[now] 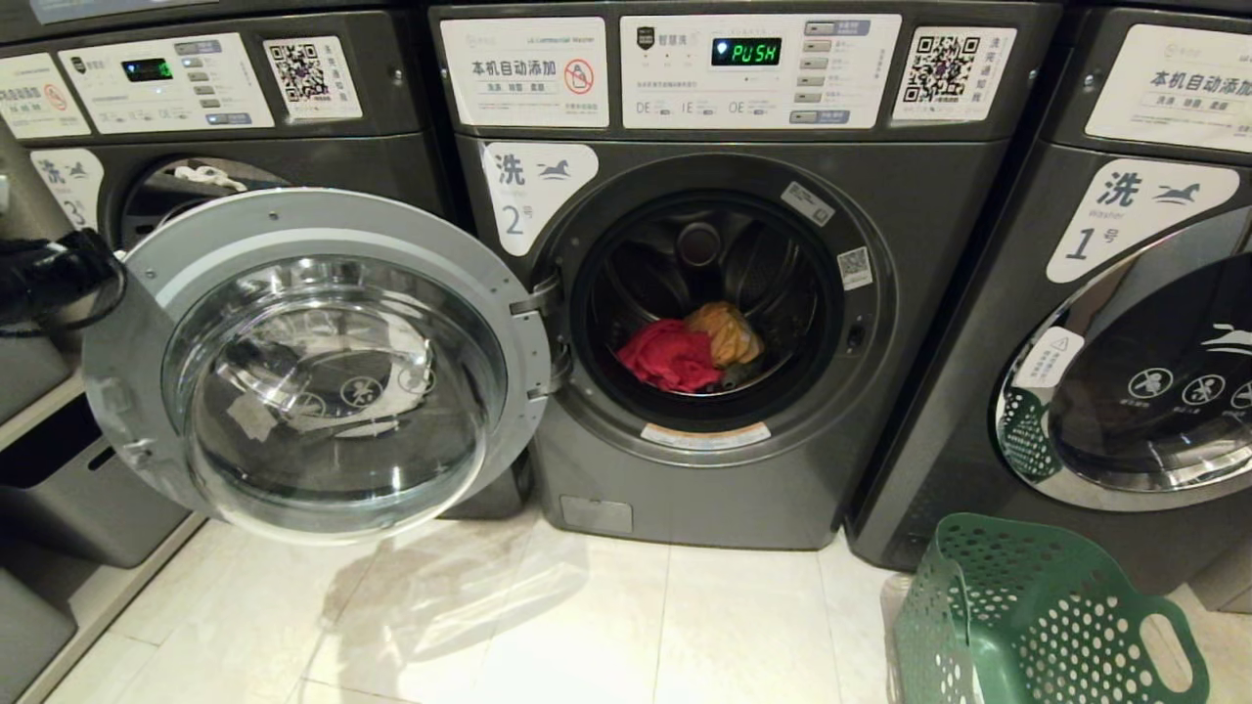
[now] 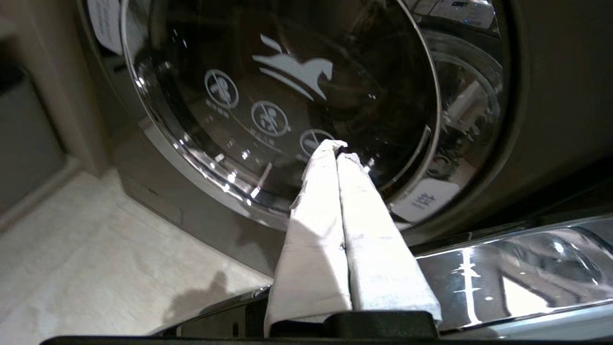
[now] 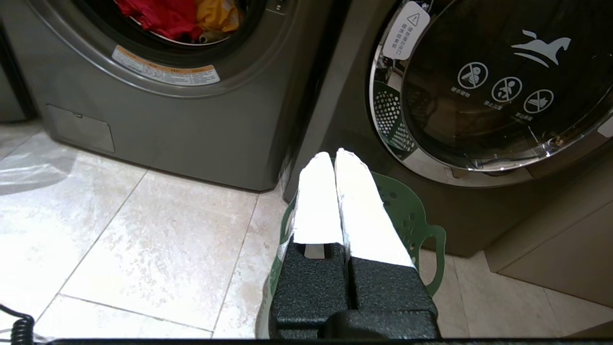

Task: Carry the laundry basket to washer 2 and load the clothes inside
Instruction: Close the washing machine door with the left hand

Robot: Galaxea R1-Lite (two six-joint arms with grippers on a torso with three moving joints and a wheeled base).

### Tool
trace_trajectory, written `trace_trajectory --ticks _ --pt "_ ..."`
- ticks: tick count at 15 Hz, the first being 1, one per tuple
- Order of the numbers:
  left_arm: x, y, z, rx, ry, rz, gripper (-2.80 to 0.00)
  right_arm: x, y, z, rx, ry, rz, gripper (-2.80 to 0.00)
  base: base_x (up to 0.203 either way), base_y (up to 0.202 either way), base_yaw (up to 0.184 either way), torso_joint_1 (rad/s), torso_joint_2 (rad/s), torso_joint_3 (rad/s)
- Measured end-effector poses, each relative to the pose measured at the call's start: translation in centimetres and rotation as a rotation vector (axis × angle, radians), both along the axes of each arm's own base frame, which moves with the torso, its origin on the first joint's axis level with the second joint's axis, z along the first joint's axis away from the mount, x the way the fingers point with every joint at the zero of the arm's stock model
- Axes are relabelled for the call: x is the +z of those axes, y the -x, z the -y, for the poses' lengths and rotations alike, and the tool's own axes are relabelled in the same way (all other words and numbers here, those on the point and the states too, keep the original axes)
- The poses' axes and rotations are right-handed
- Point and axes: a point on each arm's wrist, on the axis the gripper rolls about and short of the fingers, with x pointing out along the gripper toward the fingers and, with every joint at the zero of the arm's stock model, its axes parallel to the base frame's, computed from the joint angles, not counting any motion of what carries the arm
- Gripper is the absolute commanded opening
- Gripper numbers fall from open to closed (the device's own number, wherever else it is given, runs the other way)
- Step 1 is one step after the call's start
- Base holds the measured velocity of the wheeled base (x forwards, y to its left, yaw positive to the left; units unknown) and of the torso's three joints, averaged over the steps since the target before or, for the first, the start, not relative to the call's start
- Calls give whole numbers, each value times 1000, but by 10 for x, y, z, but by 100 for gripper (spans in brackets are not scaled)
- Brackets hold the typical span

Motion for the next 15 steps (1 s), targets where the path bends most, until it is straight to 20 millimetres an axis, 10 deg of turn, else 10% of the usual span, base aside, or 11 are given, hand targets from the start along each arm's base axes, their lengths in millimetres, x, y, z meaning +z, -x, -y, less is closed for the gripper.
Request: trace_trajectory --ticks 8,15 --pt "36 61 49 -270 363 -281 -280 0 0 0 2 2 2 -280 0 0 0 0 0 0" --pt "91 160 204 -633 516 -525 -280 0 0 0 2 -17 1 -280 0 0 0 0 0 0"
